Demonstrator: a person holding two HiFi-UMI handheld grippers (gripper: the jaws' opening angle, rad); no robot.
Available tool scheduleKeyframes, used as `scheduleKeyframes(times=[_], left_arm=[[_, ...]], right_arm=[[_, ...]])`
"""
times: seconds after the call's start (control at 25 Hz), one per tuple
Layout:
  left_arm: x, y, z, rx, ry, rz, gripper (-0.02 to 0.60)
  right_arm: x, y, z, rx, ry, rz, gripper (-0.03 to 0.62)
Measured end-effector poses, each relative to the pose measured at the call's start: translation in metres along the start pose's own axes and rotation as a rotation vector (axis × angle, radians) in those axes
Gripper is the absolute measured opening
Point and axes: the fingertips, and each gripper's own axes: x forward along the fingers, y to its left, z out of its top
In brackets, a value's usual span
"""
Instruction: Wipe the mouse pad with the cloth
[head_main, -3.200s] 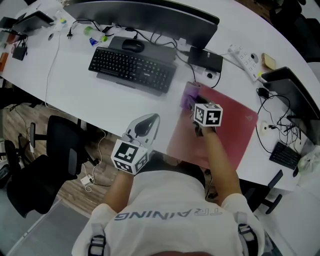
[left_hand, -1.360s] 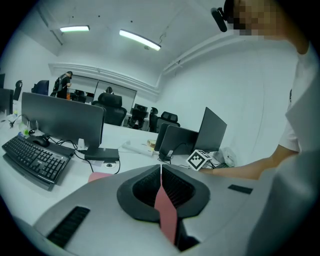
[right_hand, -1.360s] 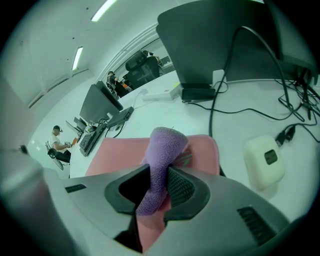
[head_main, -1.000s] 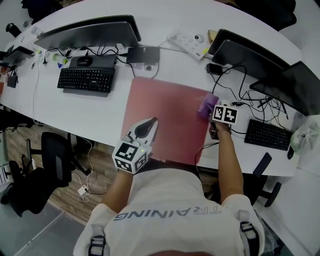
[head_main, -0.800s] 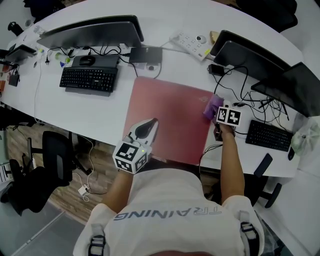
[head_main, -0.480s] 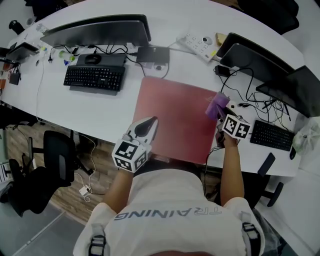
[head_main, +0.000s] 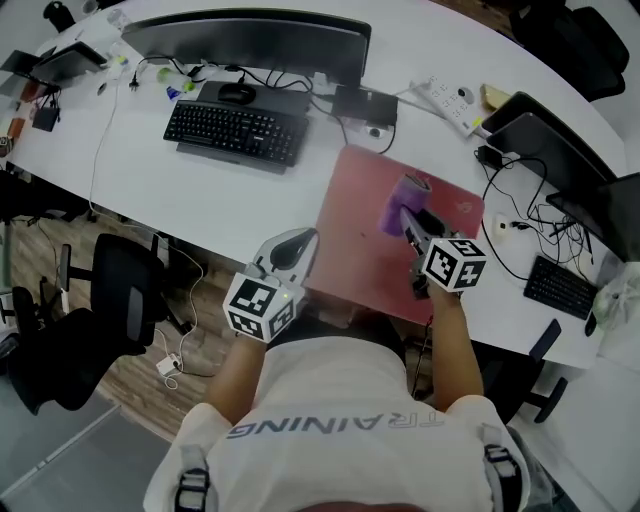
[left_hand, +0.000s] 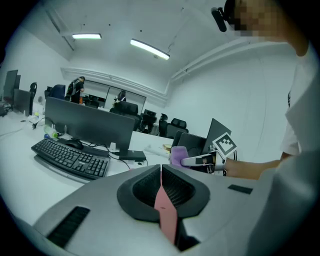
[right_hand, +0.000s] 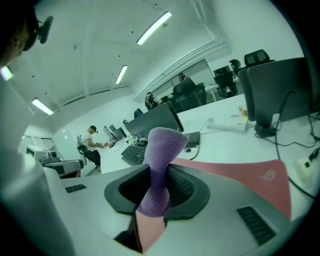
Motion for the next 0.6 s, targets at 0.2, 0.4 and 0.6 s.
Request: scheduleKeyframes(times=[0.2,0.4,0.6], left_arm=[[-0.047,0.046,-0.011,-0.026,0.0,0.058,0.037],[-0.084,0.084,-0.023,-0.051,-0.001,0.102,0.037],[-0.102,0.107,-0.035,-0.076,0.002,0.098,0.037]], right_arm=[[0.064,0.06,-0.037,0.01,0.104,0.068,0.11],[0.122,0.089,-0.08,0.083,0.221,0.084,0.11],[0.166,0.089,-0.123,0.056,0.342,0.016,0.11]])
